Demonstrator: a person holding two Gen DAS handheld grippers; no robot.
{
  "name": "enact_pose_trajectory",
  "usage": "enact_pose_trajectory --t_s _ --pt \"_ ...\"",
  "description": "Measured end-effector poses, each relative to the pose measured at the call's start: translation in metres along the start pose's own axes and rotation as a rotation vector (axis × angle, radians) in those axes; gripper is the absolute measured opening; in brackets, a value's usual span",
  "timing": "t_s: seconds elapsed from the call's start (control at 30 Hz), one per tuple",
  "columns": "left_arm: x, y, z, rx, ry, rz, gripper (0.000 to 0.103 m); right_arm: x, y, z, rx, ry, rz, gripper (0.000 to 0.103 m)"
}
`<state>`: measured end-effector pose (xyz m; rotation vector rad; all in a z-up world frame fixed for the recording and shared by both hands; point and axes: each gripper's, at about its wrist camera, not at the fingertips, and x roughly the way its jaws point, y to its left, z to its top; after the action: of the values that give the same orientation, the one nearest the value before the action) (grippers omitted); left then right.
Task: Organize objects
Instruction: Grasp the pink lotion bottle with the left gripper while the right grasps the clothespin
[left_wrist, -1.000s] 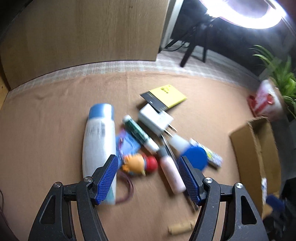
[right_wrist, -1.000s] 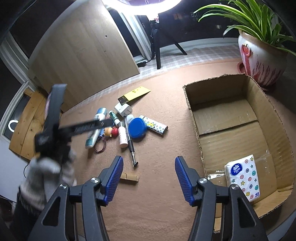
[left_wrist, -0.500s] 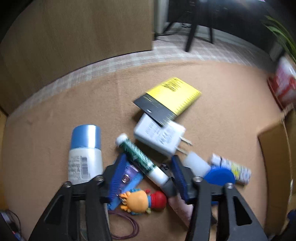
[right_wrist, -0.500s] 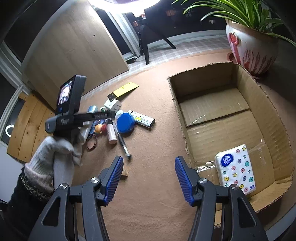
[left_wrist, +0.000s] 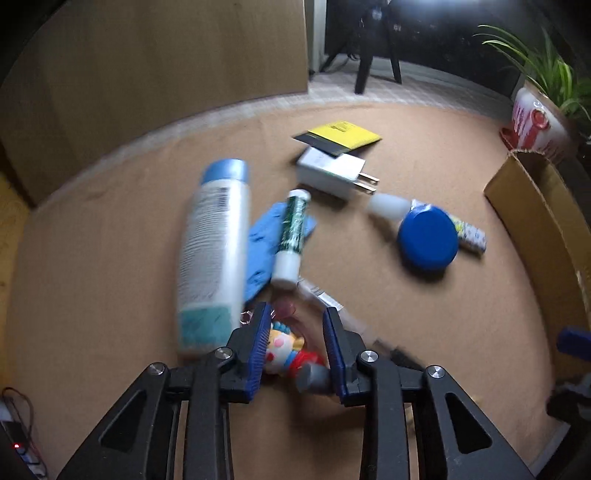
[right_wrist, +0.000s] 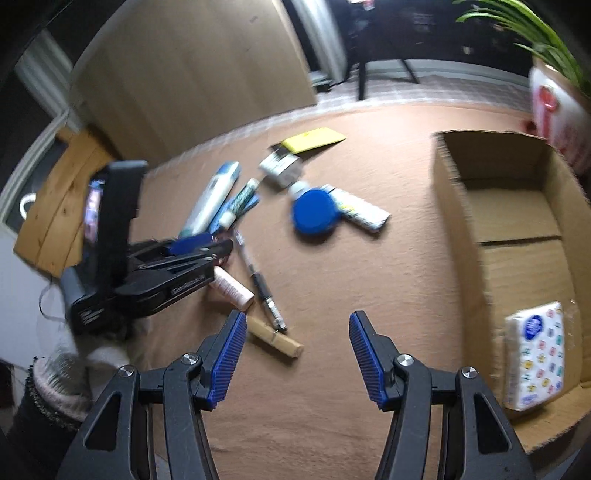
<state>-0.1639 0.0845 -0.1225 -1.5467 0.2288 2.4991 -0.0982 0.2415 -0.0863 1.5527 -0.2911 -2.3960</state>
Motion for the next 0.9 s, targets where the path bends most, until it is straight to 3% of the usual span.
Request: enact_pose_trajectory --t_s 0.1,0.2,0.4,0.57,0.67,0.9 --pt "-0.012 0.012 -0.017 -0.042 -0.004 -0.026 0.032 0.017 0.013 -0.001 -0.051 0.033 -0.010 0.054" --pt "-0.006 0.023 -0.038 -0.069 0.052 -0.078 0.032 0.033 0.024 -0.003 -0.103 0.057 -0.038 0.054" --pt "-0.015 0.051 -0.061 -0.143 0.044 -0.023 0.032 0.056 0.029 -0.006 -0.141 0.108 -0.040 0.054" --pt "-0.027 0.078 -0.074 -0.208 0.035 0.011 0.032 0.063 0.027 -0.010 -0.157 0.148 -0.001 0.053" --pt "-0.041 0.083 -0.076 -0.229 0.010 -0.003 0.032 0.058 0.021 -0.015 -0.145 0.185 0.097 0.044" --pt "-0.049 0.052 -0.069 -0.119 -0.007 -0.120 0.037 0.045 0.004 -0.014 -0.112 0.158 0.083 0.043"
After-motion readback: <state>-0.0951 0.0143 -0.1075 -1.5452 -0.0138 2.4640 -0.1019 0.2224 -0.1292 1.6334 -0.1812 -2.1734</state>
